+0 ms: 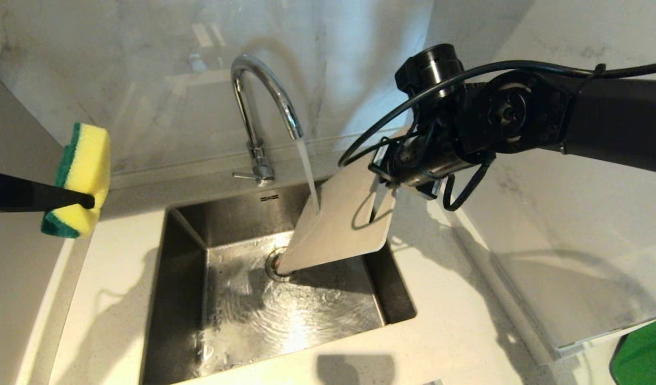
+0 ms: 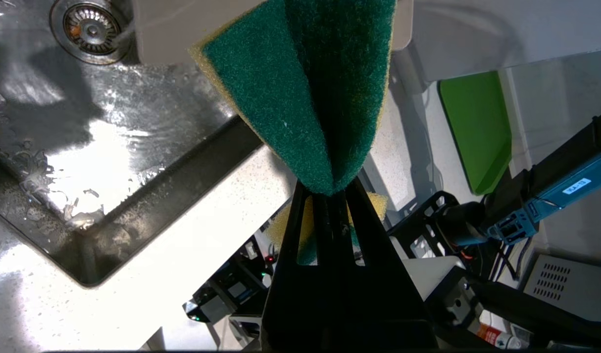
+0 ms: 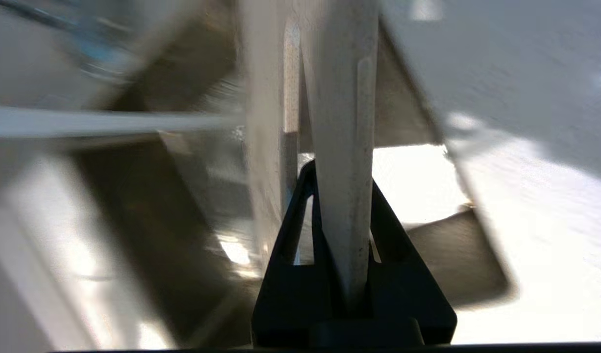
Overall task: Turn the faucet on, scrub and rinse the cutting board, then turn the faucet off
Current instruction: Scrub the cutting board underwater
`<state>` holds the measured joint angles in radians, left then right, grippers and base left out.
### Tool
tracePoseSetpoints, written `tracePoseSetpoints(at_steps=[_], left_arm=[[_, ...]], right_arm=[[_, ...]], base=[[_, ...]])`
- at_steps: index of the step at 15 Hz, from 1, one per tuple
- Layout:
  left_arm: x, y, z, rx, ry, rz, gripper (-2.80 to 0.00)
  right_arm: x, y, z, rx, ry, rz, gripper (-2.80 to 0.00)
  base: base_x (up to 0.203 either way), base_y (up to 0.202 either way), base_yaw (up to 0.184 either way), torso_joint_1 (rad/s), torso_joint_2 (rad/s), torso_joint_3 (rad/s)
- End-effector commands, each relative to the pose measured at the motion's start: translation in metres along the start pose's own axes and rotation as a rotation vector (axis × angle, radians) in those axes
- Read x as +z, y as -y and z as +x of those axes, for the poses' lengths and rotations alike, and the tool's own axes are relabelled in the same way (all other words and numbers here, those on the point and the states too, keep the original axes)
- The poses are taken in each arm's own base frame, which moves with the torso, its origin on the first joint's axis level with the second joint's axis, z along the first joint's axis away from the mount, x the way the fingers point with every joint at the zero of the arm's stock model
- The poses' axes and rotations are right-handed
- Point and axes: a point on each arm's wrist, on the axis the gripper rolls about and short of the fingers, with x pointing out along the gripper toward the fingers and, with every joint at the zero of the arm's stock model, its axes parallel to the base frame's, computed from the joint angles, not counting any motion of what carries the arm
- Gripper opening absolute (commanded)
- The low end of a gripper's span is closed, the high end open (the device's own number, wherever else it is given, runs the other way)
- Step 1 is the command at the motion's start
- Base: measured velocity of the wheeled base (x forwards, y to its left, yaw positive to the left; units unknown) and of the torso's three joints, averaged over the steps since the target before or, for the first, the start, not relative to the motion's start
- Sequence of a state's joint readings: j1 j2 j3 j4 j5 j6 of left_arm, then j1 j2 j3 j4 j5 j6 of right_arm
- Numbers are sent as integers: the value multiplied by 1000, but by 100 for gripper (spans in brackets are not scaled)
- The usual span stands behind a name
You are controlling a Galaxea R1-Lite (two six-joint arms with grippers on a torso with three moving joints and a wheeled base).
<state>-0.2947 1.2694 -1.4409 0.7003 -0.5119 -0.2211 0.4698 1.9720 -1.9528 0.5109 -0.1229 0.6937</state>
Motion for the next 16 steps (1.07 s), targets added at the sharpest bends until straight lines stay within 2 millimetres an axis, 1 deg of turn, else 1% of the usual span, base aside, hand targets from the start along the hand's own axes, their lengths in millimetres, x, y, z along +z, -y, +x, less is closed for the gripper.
tracePoseSetpoints(at_steps=[1, 3, 6, 8, 9, 13, 16], left_arm=[[-1, 1, -1, -3, -3, -3, -280], [-2, 2, -4, -5, 0, 0, -280], [-2, 3, -4, -9, 0, 3, -280], [-2, 4, -5, -11, 2, 5, -280], [-2, 4, -5, -11, 2, 5, -280], [-3, 5, -7, -15, 5, 6, -280], [-3, 5, -7, -15, 8, 8, -280]], right_arm=[[11, -2, -16, 66, 40, 46, -280], [14, -3, -25, 74, 45, 54, -280], [16, -2, -32, 77, 55, 91, -280], [17, 0, -37, 63, 45, 82, -280], [16, 2, -44, 47, 26, 64, -280], [11, 11, -88, -5, -64, -11, -280], [10, 17, -126, -15, -76, -22, -280]], base=[[0, 0, 0, 0, 0, 0], [0, 0, 0, 0, 0, 0], [0, 0, 0, 0, 0, 0], [0, 0, 0, 0, 0, 0], [0, 0, 0, 0, 0, 0], [0, 0, 0, 0, 0, 0], [0, 0, 0, 0, 0, 0]])
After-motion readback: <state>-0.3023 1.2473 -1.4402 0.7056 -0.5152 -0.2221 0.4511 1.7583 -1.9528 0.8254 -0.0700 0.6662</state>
